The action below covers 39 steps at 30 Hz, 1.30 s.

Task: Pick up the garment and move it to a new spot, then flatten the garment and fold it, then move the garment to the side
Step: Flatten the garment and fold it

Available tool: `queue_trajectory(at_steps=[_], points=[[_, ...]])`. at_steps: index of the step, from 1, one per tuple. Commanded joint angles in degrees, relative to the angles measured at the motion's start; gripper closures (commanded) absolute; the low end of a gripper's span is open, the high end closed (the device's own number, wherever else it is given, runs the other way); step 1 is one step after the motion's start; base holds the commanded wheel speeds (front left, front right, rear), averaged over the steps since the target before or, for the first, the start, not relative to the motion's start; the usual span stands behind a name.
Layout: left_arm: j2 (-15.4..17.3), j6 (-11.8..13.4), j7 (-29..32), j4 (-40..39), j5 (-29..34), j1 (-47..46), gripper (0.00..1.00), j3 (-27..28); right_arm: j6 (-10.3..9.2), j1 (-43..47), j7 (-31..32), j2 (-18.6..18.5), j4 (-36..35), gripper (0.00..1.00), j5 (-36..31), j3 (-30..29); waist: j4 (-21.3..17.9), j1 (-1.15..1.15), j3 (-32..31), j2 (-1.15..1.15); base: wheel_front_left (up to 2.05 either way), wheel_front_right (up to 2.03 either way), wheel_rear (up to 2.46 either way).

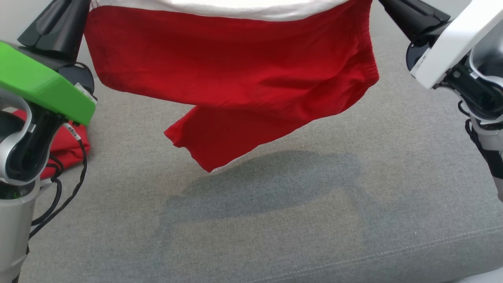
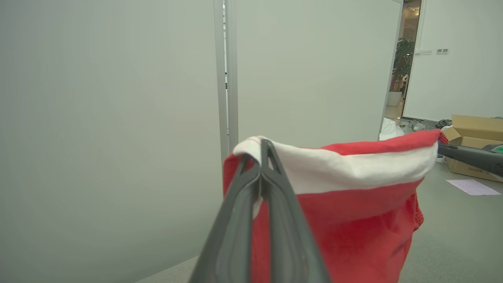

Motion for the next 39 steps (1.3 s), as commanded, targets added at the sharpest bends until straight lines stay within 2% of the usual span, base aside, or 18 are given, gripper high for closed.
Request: queue_trajectory(at_steps=[1,8,11,15,17,21,25,29,33,35,39], points=[[0.3,0.3,0.4,-0.2,-0.1,-0.9,1.00,-0.1,0.00,-0.8,0.7,0.5,-0.5,1.00,-0.5,-0.7,-0.1,0.00,0.8,0.00,0.00,0.00,0.00],[-0.6,1.0,3.3,3.2,-0.5,-3.7,1.00,-1.8,0.00,-4.7,3.5,3.0,1.9,1.00,-5.4,-4.2,0.2,0.00,6.1,0.00,0.00,0.00,0.00],[-1.7,1.2,4.0,7.8,0.5,-7.6,1.00,-3.0,0.00,-9.0,2.2,4.5,6.5,1.00,-9.4,-4.3,0.7,0.00,9.5,0.00,0.00,0.00,0.00],[-4.3,0.8,3.8,16.8,3.3,-16.8,1.00,-5.2,0.00,-18.2,-2.9,7.0,14.9,1.00,-15.8,-3.5,2.0,0.00,14.4,0.00,0.00,0.00,0.00],[-6.1,0.7,1.3,21.3,5.9,-23.0,1.00,-5.9,-0.01,-23.6,-7.3,7.8,19.5,1.00,-19.7,-3.1,2.9,0.00,16.8,0.00,0.00,0.00,0.00],[-10.6,1.0,-9.0,29.6,11.1,-34.5,1.00,-6.2,0.00,-33.9,-19.2,9.8,27.3,1.00,-27.4,-3.3,4.9,0.00,21.7,0.00,0.00,0.00,0.00],[-13.7,-0.4,-18.5,36.0,13.9,-41.6,1.00,-6.7,-0.01,-39.9,-27.8,11.3,34.5,1.00,-32.4,-2.8,6.9,0.00,26.9,0.00,0.00,0.00,0.00],[-14.9,-3.0,-23.7,41.5,14.3,-40.6,1.00,-7.8,-0.01,-39.3,-31.9,12.6,41.1,1.00,-31.7,0.1,8.1,0.00,30.8,0.00,0.00,0.00,0.00],[-15.3,-5.2,-26.8,45.3,13.3,-36.2,1.00,-9.2,-0.01,-34.9,-33.9,12.1,45.2,1.00,-28.5,6.3,8.5,0.00,32.4,0.00,0.00,0.00,0.00],[-15.2,-5.7,-27.1,45.8,12.9,-35.0,1.00,-9.6,-0.01,-33.8,-34.3,11.9,45.6,1.00,-27.0,7.9,8.5,0.00,32.4,0.00,0.00,0.00,0.00],[-13.3,-7.0,-28.4,45.0,11.2,-28.9,1.00,-11.2,-0.01,-28.8,-34.3,9.9,43.7,1.00,-20.0,15.9,8.2,0.00,31.8,0.00,0.00,0.00,0.00]])
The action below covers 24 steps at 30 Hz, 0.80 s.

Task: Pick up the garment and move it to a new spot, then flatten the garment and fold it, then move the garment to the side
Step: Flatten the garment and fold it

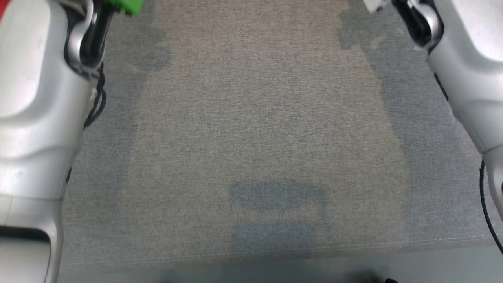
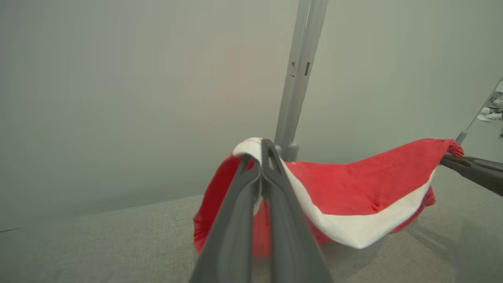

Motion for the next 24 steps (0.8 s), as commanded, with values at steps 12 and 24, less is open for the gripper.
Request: queue_trajectory(at_steps=[12,24], points=[[9.3,-0.8,-0.1,-16.6,-8.6,20.3,1.00,0.1,-0.02,8.1,0.5,-12.6,-14.6,1.00,19.6,16.2,-0.7,-0.01,-2.9,0.00,0.00,0.00,0.00],[13.5,4.3,-6.8,-32.3,-8.1,48.5,1.00,-1.1,-0.02,27.3,-6.9,-20.7,-27.4,1.00,23.7,20.5,-0.5,-0.01,-13.3,0.00,0.00,0.00,0.00]])
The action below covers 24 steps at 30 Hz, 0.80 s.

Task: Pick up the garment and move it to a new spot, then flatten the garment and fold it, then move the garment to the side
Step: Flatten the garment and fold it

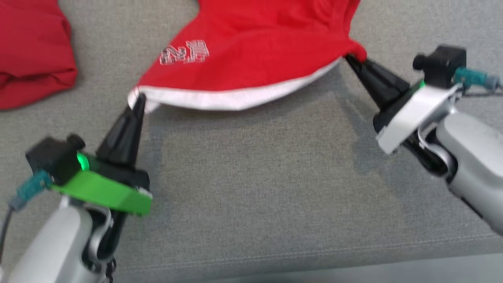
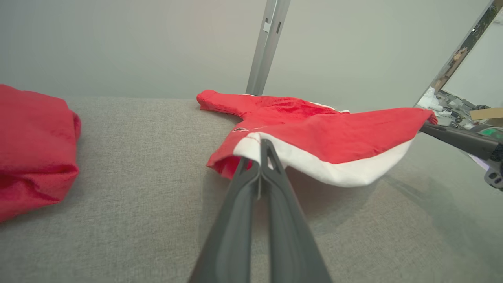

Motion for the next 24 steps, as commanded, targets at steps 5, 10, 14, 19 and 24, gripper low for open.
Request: queue_trajectory(at_steps=[5,10,14,19,24], points=[[-0.1,3.9,-2.3,-6.1,1.4,11.8,1.00,-0.6,-0.02,13.1,-1.3,-0.9,-5.1,1.00,-2.1,-4.3,1.0,0.00,-8.8,0.00,0.00,0.00,0.00],[-1.3,7.8,-3.5,-12.3,1.7,24.6,1.00,1.5,-0.02,29.2,-1.3,0.0,-12.2,1.00,-6.1,-11.1,0.5,0.00,-13.8,0.00,0.00,0.00,0.00],[-1.0,8.4,-3.7,-14.3,2.4,28.9,1.00,1.8,-0.01,35.2,-0.2,-0.4,-15.7,1.00,-7.7,-14.5,-0.1,0.00,-15.0,0.00,0.00,0.00,0.00],[0.2,9.1,-3.8,-17.7,4.0,34.0,1.00,1.2,-0.01,44.3,3.7,-0.8,-22.1,1.00,-10.6,-21.1,-0.9,0.00,-15.8,0.00,0.00,0.00,0.00],[1.0,10.1,-3.2,-19.9,3.6,36.4,1.00,1.4,-0.01,50.4,8.0,1.4,-27.7,1.00,-12.8,-25.8,-1.7,0.00,-15.8,0.00,0.00,0.00,0.00]])
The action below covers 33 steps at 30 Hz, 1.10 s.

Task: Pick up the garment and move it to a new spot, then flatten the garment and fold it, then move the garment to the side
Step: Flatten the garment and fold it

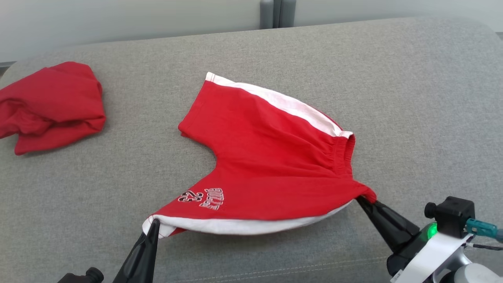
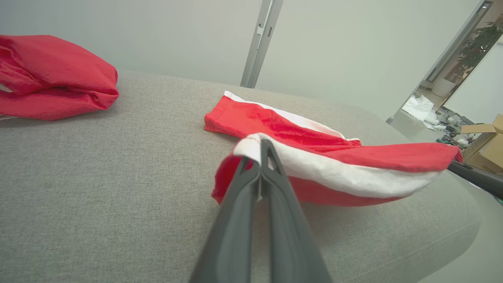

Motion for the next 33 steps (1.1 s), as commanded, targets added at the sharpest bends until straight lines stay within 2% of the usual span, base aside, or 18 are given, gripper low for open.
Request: queue_trajectory(at_steps=[1,5,12,20,24,28,32,33], points=[[0.5,0.1,0.2,-0.1,-0.1,0.2,1.00,0.3,0.00,0.6,0.6,0.8,-0.6,1.00,-0.7,-0.4,-0.2,0.01,0.0,0.00,0.00,0.00,0.00],[0.5,-1.2,0.8,1.7,-1.5,-2.2,1.00,0.6,0.00,1.4,2.6,3.1,0.0,1.00,-1.3,-0.5,-0.2,0.01,0.0,0.00,0.00,0.00,0.00],[0.3,-5.8,2.3,10.1,-3.1,-9.3,1.00,0.1,0.00,-0.5,2.3,5.8,5.0,1.00,-0.9,0.3,0.5,0.01,-0.5,0.00,0.00,0.00,0.00],[0.1,-10.1,4.8,19.3,-2.2,-20.8,1.00,-1.0,0.00,-4.2,1.6,9.4,8.5,1.00,0.1,-0.3,-0.2,0.01,0.8,0.00,0.00,0.00,0.00],[0.1,-12.1,7.2,23.2,-1.6,-28.0,1.00,-2.5,0.00,-6.0,1.6,11.4,9.3,1.00,0.6,-2.1,-1.1,0.01,2.8,0.00,0.00,0.00,0.00],[1.4,-13.6,10.8,26.5,-1.4,-36.4,1.00,-4.3,0.00,-8.6,2.5,14.1,10.1,1.00,0.6,-4.3,-2.8,0.01,6.2,0.00,0.00,0.00,0.00],[3.4,-14.4,15.0,29.5,-2.4,-45.7,1.00,-6.8,0.00,-12.4,3.6,17.4,11.4,1.00,0.4,-5.8,-5.3,0.01,10.1,0.00,0.00,0.00,0.00],[3.4,-14.4,15.0,29.5,-2.4,-45.7,1.00,-6.8,0.00,-12.4,3.6,17.4,11.4,1.00,0.4,-5.8,-5.3,0.01,10.1,0.00,0.00,0.00,0.00]])
